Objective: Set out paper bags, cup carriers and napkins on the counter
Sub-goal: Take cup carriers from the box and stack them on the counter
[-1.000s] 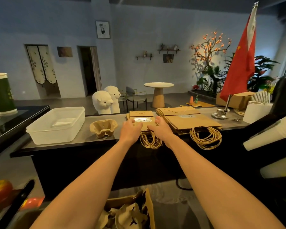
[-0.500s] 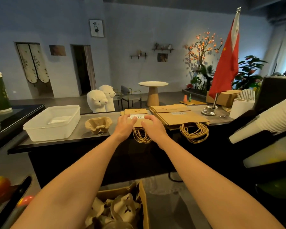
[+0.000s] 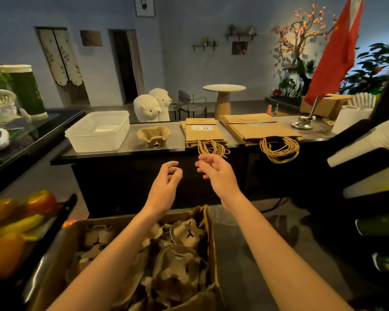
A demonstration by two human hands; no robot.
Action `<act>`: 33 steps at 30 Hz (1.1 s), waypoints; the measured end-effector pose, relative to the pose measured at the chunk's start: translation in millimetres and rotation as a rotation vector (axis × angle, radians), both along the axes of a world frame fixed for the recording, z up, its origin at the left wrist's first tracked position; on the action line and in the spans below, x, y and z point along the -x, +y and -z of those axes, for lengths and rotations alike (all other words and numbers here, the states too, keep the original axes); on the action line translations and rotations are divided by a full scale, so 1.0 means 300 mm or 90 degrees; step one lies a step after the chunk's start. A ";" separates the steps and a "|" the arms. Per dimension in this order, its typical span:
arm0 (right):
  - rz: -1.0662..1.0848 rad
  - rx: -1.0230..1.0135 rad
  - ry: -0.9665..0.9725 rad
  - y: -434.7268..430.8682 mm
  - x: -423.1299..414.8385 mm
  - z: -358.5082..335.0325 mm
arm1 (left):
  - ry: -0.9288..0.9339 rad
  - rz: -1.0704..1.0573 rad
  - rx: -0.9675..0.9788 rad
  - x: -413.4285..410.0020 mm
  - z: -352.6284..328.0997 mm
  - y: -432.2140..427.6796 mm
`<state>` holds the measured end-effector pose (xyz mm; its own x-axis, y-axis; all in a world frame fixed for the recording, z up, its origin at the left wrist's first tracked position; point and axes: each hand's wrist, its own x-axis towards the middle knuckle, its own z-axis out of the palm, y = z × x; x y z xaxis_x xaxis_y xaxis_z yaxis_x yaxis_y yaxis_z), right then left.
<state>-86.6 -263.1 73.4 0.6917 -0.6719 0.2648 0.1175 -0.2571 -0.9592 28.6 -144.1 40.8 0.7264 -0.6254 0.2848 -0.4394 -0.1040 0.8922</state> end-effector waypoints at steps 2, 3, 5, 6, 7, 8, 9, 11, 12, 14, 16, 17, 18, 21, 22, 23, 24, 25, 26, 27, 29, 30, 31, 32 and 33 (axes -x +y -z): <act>-0.032 -0.015 0.020 0.053 0.013 0.037 | 0.017 -0.003 -0.029 0.006 0.019 0.049; -0.049 -0.023 0.037 0.078 0.020 0.057 | 0.019 -0.005 -0.044 0.010 0.025 0.072; -0.085 -0.029 0.078 0.119 0.029 0.106 | 0.002 -0.013 -0.075 0.020 0.045 0.122; -0.097 -0.026 0.095 0.137 0.034 0.132 | -0.020 -0.023 -0.093 0.027 0.059 0.148; -0.102 -0.022 0.110 0.153 0.040 0.155 | -0.050 -0.039 -0.109 0.037 0.075 0.175; -0.101 -0.017 0.125 0.167 0.044 0.181 | -0.084 -0.059 -0.124 0.045 0.097 0.203; -0.098 -0.014 0.141 0.182 0.047 0.204 | -0.114 -0.079 -0.136 0.052 0.119 0.231; -0.108 -0.003 0.171 0.210 0.050 0.250 | -0.128 -0.092 -0.173 0.054 0.160 0.284; -0.122 0.010 0.186 0.225 0.051 0.270 | -0.126 -0.087 -0.201 0.051 0.176 0.309; -0.150 0.050 0.218 0.250 0.052 0.304 | -0.156 -0.080 -0.284 0.046 0.202 0.348; -0.174 0.134 0.277 0.270 0.052 0.326 | -0.188 -0.062 -0.395 0.048 0.220 0.373; -0.177 0.201 0.313 0.280 0.054 0.334 | -0.192 -0.050 -0.445 0.054 0.227 0.381; -0.174 0.270 0.347 0.291 0.056 0.343 | -0.192 -0.041 -0.484 0.059 0.237 0.389; -0.184 0.415 0.436 0.331 0.081 0.354 | -0.223 -0.080 -0.474 0.070 0.256 0.412; -0.199 0.455 0.466 0.343 0.091 0.353 | -0.228 -0.100 -0.449 0.073 0.257 0.422; -0.213 0.489 0.492 0.351 0.099 0.352 | -0.227 -0.115 -0.421 0.077 0.256 0.431; -0.223 0.515 0.511 0.357 0.106 0.348 | -0.216 -0.126 -0.392 0.079 0.253 0.439; -0.236 0.533 0.528 0.363 0.112 0.338 | -0.197 -0.131 -0.359 0.082 0.248 0.447; -0.249 0.548 0.544 0.367 0.115 0.331 | -0.173 -0.134 -0.323 0.080 0.243 0.453; -0.260 0.563 0.556 0.372 0.118 0.322 | -0.146 -0.140 -0.279 0.078 0.237 0.460; -0.255 0.582 0.558 0.379 0.113 0.313 | -0.084 -0.152 -0.189 0.072 0.227 0.473; -0.241 0.571 0.540 0.379 0.109 0.308 | -0.057 -0.159 -0.152 0.070 0.224 0.480; -0.221 0.539 0.506 0.376 0.105 0.298 | -0.033 -0.168 -0.119 0.069 0.222 0.486; -0.201 0.486 0.460 0.370 0.100 0.285 | -0.009 -0.180 -0.089 0.069 0.222 0.494; -0.185 0.420 0.408 0.365 0.095 0.268 | 0.014 -0.194 -0.057 0.071 0.218 0.500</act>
